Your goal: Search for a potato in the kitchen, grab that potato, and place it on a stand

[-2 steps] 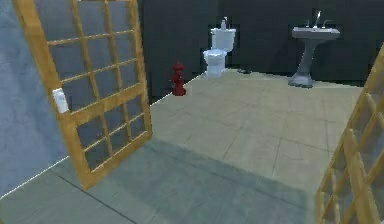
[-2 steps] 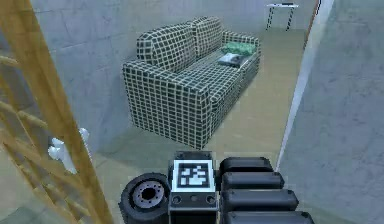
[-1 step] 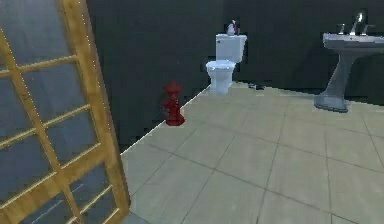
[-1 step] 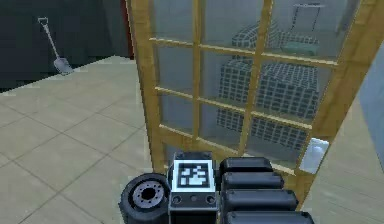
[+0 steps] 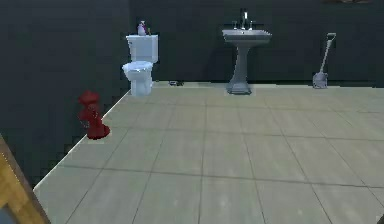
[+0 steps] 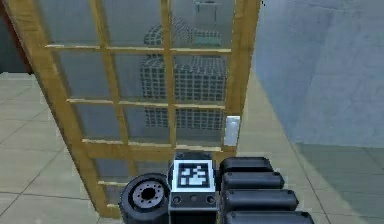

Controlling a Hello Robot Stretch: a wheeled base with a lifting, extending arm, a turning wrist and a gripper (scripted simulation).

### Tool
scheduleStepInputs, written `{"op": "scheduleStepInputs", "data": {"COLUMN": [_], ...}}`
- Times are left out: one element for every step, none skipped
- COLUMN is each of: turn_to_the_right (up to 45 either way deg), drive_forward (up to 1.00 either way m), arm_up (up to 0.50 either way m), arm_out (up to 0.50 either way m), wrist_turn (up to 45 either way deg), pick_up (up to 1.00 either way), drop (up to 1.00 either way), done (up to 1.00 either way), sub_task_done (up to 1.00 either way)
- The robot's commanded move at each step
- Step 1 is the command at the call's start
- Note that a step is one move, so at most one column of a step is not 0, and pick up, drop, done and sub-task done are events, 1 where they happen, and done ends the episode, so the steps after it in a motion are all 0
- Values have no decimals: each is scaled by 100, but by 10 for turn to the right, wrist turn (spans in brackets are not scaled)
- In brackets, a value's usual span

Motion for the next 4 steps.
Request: {"op": "scheduleStepInputs", "data": {"turn_to_the_right": [0,330,0,0], "drive_forward": [10,0,100,20], "arm_up": [0,0,0,0], "arm_out": [0,0,0,0], "wrist_turn": [0,0,0,0], "pick_up": [0,0,0,0], "drop": [0,0,0,0], "done": [0,0,0,0], "sub_task_done": [0,0,0,0]}}
